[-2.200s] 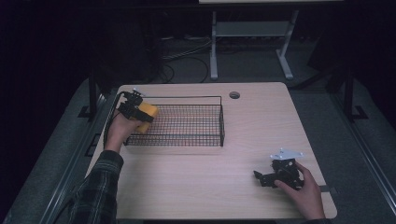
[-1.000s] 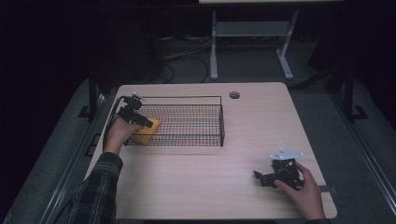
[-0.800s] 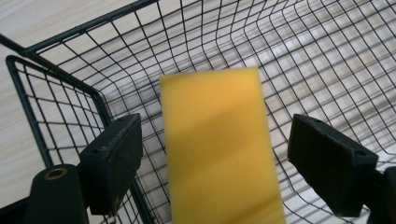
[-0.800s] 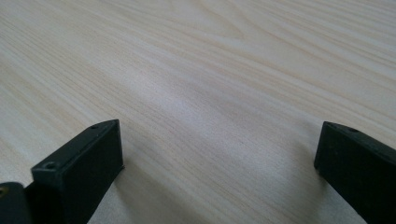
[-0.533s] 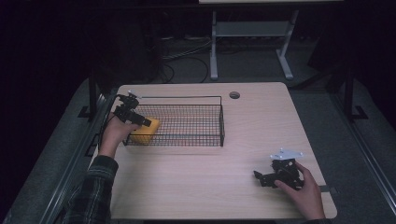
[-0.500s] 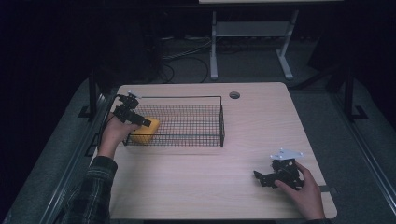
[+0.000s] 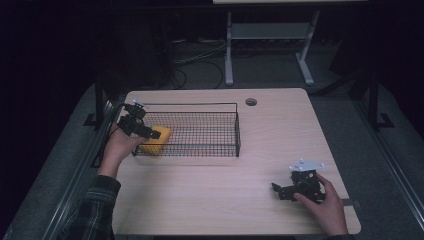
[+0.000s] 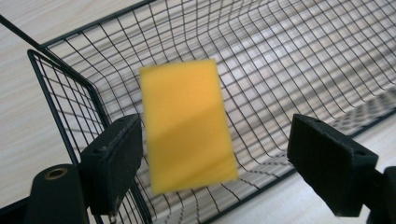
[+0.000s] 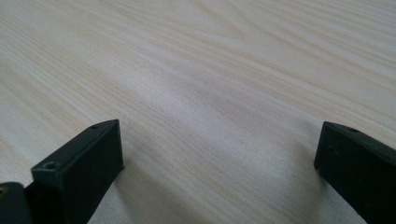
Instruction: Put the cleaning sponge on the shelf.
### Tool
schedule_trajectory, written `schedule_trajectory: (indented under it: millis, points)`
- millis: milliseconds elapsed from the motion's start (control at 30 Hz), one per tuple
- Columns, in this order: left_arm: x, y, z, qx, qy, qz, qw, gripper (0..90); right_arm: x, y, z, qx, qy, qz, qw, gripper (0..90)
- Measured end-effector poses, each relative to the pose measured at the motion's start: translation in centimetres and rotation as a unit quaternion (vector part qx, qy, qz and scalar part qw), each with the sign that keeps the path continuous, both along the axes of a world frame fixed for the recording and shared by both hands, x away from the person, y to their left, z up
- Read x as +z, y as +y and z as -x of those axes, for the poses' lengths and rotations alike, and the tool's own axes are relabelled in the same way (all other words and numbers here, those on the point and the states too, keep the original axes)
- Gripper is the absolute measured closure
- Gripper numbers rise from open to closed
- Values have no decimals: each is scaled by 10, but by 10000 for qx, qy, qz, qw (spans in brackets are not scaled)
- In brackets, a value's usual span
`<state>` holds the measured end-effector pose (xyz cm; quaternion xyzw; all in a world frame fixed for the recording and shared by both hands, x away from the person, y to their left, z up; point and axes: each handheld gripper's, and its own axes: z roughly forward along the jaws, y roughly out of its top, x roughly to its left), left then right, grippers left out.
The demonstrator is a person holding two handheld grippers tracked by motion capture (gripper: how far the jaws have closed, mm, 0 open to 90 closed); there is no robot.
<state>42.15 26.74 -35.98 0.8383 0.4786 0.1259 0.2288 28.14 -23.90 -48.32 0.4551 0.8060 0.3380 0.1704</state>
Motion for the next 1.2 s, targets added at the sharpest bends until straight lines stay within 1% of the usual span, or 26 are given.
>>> schedule_trajectory:
  millis: [67,133,167,200,233,267,333,367,400,433,467,533,567,600,733,767,800,833,867,900,967,1033,1100,1200]
  points:
    - [1,-1,6,-42,1,8,10000,179,0,0,0,0,0,-1,10000,4]
    - [1,-2,13,-69,-86,71,9999,180,0,0,0,0,0,-1,10000,4]
    - [2,-3,20,-133,-119,59,9998,182,0,0,0,-1,0,-1,10000,4]
    - [2,-3,20,-133,-119,59,9998,182,0,0,0,-1,0,-1,10000,4]
    - [2,-5,27,-158,-155,75,9997,182,0,0,0,-1,0,0,10000,4]
    - [2,-5,27,-158,-155,75,9997,182,0,0,0,-1,0,0,10000,4]
    - [1,-6,33,-191,-189,96,9996,182,0,0,0,-2,-1,-1,10000,4]
    - [1,-8,39,-219,-218,116,9995,192,0,0,0,-2,0,0,10000,4]
    - [1,-8,39,-219,-218,116,9995,192,0,0,0,-2,0,0,10000,4]
    - [1,-9,44,-242,-249,106,9993,192,0,0,0,-2,0,0,10000,4]
    - [1,-9,44,-242,-249,106,9993,192,0,0,0,-2,0,0,10000,4]
    - [0,-11,50,-274,-294,131,9991,192,0,0,0,-1,-2,1,10000,3]
    - [-1,-12,55,-300,-326,140,9989,193,0,0,0,-5,0,1,10000,4]
    - [-1,-12,55,-300,-326,140,9989,193,0,0,0,-5,0,1,10000,4]
    - [-5,-15,66,-331,-382,141,9986,192,0,0,0,0,-3,0,10000,4]
    - [-6,-16,71,-360,-395,136,9985,192,0,0,0,5,1,-9,10000,4]
    - [-6,-16,71,-360,-395,136,9985,192,0,0,0,5,1,-9,10000,4]
    - [-8,-18,77,-380,-428,137,9983,192,0,0,0,-5,3,-19,10000,4]
    - [-8,-18,77,-380,-428,137,9983,192,0,0,0,-5,3,-19,10000,4]
    - [-10,-20,82,-410,-440,160,9981,192,0,0,0,4,-1,-5,10000,4]
    - [-11,-20,85,-455,-433,147,9979,192,0,0,0,-2,-5,3,10000,4]
    - [-15,-22,92,-477,-511,140,9975,192,0,0,0,-2,-5,4,10000,4]
    - [-17,-23,94,-507,-540,118,9972,191,0,0,0,-2,-7,5,10000,4]
    - [-24,-24,101,-581,-591,110,9965,191,0,0,0,-3,-8,6,10000,4]
